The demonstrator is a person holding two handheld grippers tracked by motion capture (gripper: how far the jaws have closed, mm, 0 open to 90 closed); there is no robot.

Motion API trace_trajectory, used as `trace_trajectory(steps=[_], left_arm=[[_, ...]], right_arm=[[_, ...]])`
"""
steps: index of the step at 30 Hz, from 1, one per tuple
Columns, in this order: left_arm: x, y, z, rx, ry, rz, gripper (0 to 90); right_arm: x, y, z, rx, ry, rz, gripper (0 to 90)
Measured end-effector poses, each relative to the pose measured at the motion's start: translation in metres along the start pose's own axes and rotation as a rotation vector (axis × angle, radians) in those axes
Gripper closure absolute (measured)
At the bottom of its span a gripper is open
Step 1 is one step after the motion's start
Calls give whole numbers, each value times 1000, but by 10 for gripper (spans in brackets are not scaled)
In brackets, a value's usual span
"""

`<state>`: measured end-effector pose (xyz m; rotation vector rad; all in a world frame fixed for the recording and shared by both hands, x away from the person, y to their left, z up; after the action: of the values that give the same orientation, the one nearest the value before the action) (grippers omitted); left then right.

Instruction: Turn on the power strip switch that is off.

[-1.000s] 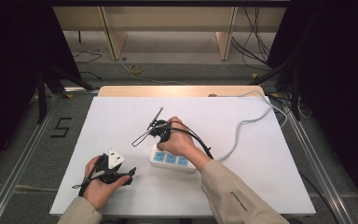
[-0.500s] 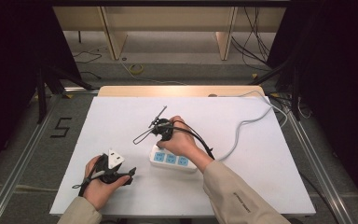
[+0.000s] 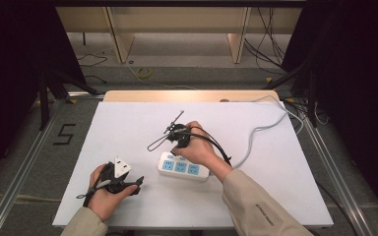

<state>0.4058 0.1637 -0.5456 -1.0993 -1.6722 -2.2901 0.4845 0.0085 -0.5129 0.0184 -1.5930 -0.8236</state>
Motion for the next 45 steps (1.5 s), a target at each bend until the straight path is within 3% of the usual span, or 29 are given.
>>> trace_trajectory(steps=[7, 11, 23, 26, 37, 45], left_arm=[[0, 0, 0, 2, 2, 0, 221], [0, 0, 0, 0, 4, 2, 220], [0, -1, 1, 5, 13, 3, 216], [0, -1, 1, 9, 13, 2, 215], [0, -1, 1, 11, 8, 1, 217], [0, -2, 1, 15, 3, 2, 218]], right_arm=[[11, -13, -6, -20, -5, -10, 796], [18, -21, -9, -56, -6, -37, 743], [41, -59, -25, -128, -23, -102, 596], [48, -69, -28, -159, -30, -131, 570], [71, -107, -33, -202, -60, -240, 527], [89, -144, -38, -232, -93, -315, 518]])
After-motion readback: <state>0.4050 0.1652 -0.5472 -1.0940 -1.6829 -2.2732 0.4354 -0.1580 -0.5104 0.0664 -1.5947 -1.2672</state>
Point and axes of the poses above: each handheld gripper's, and its own axes: x roughly backward along the jaws, y roughly out of its top, z roughly to its left, the point moved 10 cm from there along -x, roughly forward along the jaws, and after that the axes turned 5 degrees about -z, right-handed, at the moved point
